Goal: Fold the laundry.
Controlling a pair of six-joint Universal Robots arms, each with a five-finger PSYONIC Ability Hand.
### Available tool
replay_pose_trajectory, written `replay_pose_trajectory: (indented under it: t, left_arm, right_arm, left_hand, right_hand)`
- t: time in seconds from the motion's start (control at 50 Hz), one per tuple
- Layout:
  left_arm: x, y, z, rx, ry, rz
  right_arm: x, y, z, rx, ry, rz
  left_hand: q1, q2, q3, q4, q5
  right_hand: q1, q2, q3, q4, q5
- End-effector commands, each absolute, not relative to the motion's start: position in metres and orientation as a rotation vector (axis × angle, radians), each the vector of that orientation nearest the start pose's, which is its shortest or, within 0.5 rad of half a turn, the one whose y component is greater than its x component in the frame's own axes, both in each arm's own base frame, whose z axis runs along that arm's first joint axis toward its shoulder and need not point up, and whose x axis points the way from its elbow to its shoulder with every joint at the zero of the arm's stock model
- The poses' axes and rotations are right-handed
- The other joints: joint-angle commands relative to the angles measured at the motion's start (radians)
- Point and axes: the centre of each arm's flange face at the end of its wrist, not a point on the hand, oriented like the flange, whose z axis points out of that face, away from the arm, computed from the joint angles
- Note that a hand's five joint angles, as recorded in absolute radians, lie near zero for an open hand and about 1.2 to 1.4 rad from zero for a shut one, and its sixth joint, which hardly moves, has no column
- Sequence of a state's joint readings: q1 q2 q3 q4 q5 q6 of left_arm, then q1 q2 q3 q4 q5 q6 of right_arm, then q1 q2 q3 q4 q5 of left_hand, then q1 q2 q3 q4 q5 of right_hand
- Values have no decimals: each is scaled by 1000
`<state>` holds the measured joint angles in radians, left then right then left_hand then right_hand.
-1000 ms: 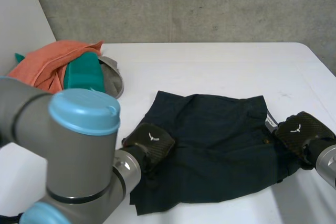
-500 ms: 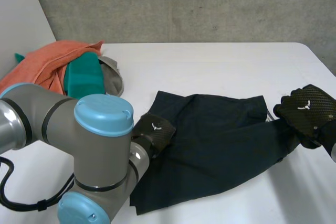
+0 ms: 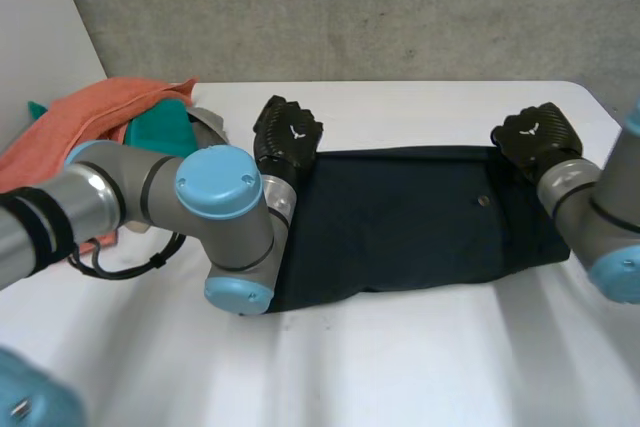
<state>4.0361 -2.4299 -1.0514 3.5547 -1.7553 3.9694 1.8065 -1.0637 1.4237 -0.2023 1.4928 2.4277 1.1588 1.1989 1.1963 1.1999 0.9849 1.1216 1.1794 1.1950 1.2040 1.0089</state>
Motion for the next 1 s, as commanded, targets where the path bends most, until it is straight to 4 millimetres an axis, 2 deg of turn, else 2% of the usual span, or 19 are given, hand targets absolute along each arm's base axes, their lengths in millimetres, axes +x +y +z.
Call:
replay_pose_trajectory:
  t: [0.02, 0.04, 0.06, 0.08, 0.12, 0.16, 0.18, 0.26, 0.36, 0.42, 0.5, 0.6, 0.64, 0.66, 0.72, 0.88, 0.92, 0.98, 1.0]
  left_arm:
    - [-396, -330, 144, 1149, 1530, -2195]
    - [-397, -329, 144, 1161, 1517, -2212]
    - [-399, -328, 144, 1178, 1503, -2228]
    - [-402, -325, 144, 1199, 1491, -2247]
    - [-406, -319, 146, 1246, 1468, -2275]
    - [-409, -314, 155, 1250, 1459, -2297]
    - [-408, -308, 170, 1231, 1447, -2326]
    - [-398, -296, 200, 1172, 1474, -2371]
    - [-380, -274, 218, 1148, 1553, -2382]
    - [-365, -256, 227, 1148, 1636, -2376]
    - [-353, -236, 224, 1149, 1772, -2368]
    - [-349, -219, 212, 1156, 1902, -2360]
    - [-350, -216, 209, 1160, 1929, -2360]
    - [-351, -215, 206, 1167, 1933, -2352]
    - [-351, -215, 203, 1176, 1939, -2341]
    - [-350, -215, 207, 1166, 1935, -2353]
    - [-350, -214, 208, 1167, 1933, -2352]
    - [-349, -213, 209, 1166, 1935, -2350]
    - [-348, -212, 210, 1165, 1936, -2351]
  right_arm:
    - [243, -379, 159, -1242, 2156, -2352]
    - [245, -381, 155, -1245, 2156, -2356]
    - [247, -385, 150, -1233, 2162, -2379]
    - [246, -387, 149, -1219, 2180, -2387]
    - [243, -390, 149, -1177, 2229, -2404]
    - [239, -390, 160, -1122, 2251, -2442]
    - [238, -388, 166, -1112, 2245, -2452]
    - [233, -372, 199, -1135, 2176, -2438]
    - [216, -347, 219, -1179, 2187, -2196]
    - [203, -331, 214, -1193, 2248, -1960]
    - [183, -319, 194, -1155, 2379, -1716]
    - [175, -320, 176, -1128, 2403, -1710]
    - [175, -323, 162, -1138, 2412, -1705]
    - [175, -325, 159, -1136, 2420, -1704]
    - [171, -331, 155, -1113, 2444, -1721]
    - [139, -348, 162, -1043, 2627, -1886]
    - [136, -348, 175, -1108, 2625, -1992]
    - [135, -344, 182, -1230, 2617, -2044]
    - [136, -343, 183, -1330, 2604, -2068]
  left_hand:
    - [-27, -67, -64, -68, -27]
    - [-361, -401, -398, -402, -361]
    - [-617, -657, -654, -658, -617]
    - [-715, -755, -753, -756, -716]
    - [-977, -1017, -1014, -1018, -977]
    - [-984, -1024, -1022, -1025, -985]
    - [-984, -1024, -1022, -1025, -985]
    - [-984, -1024, -1022, -1025, -985]
    - [-981, -1021, -1018, -1022, -981]
    - [-981, -1021, -1018, -1022, -981]
    - [-978, -1018, -1015, -1019, -978]
    - [-972, -1012, -1009, -1013, -972]
    - [-969, -1009, -1006, -1010, -969]
    - [-969, -1009, -1006, -1010, -969]
    - [-969, -1009, -1006, -1010, -969]
    - [-969, -1009, -1006, -1010, -969]
    - [-969, -1009, -1006, -1010, -969]
    - [-969, -1009, -1006, -1010, -969]
    - [-969, -1009, -1006, -1010, -969]
  right_hand:
    - [-200, -258, -274, -283, -262]
    - [-444, -502, -517, -526, -506]
    - [-824, -882, -898, -907, -886]
    - [-947, -1005, -1020, -1029, -1009]
    - [-947, -1005, -1020, -1029, -1009]
    - [-947, -1005, -1020, -1029, -1009]
    - [-947, -1005, -1020, -1029, -1009]
    - [-947, -1005, -1020, -1029, -1009]
    - [-947, -1005, -1020, -1029, -1009]
    - [-946, -1004, -1019, -1028, -1008]
    - [-872, -930, -946, -955, -934]
    - [-811, -869, -884, -893, -873]
    - [-664, -722, -738, -747, -726]
    - [-579, -637, -653, -662, -641]
    - [252, 195, 179, 170, 191]
    - [275, 217, 201, 192, 213]
    - [275, 217, 201, 192, 213]
    - [275, 217, 201, 192, 213]
    - [275, 217, 201, 192, 213]
